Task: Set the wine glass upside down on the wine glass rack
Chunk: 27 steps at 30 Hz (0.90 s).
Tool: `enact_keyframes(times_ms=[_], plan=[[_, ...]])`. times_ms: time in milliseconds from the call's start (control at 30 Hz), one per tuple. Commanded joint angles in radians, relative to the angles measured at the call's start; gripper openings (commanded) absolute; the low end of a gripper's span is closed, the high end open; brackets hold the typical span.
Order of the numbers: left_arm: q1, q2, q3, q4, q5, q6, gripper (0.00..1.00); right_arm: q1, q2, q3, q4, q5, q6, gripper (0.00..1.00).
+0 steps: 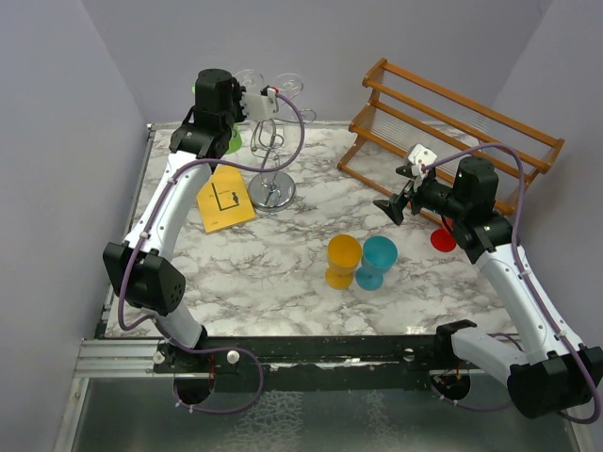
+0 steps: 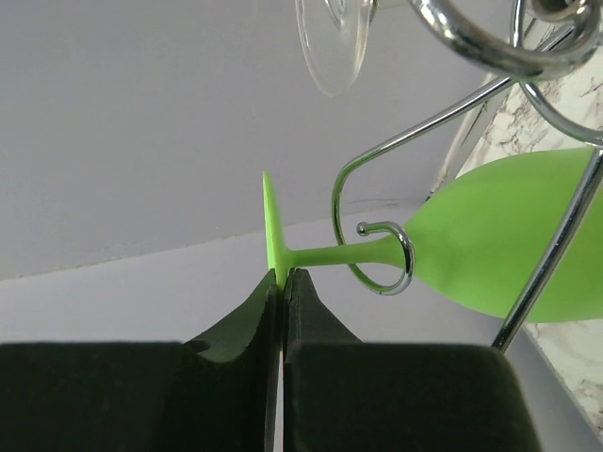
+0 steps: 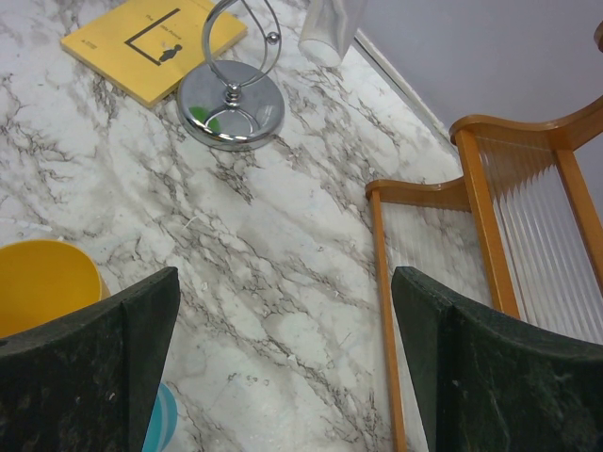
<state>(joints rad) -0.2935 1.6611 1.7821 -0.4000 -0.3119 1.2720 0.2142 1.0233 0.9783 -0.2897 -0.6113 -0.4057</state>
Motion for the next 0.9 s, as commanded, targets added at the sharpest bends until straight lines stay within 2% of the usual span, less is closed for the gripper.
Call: enact_keyframes(times_ms=[0,267,867], plan=[[0.005,-0.052,-0.012,-0.018,0.05,-0.035,0.0,-0.003,0.002,-0.007,0.028,-0.008,-0.001,0.93],[0.003,-0.075,-0.03,-0.058,0.126,-0.039,0.0,-0.003,0.007,-0.012,0.033,-0.003,-0.005,0.93],[-0.002,-0.047,0.002,-0.142,0.196,-0.068,0.03,-0.003,0.017,-0.012,0.032,0.0,-0.007,0.93]])
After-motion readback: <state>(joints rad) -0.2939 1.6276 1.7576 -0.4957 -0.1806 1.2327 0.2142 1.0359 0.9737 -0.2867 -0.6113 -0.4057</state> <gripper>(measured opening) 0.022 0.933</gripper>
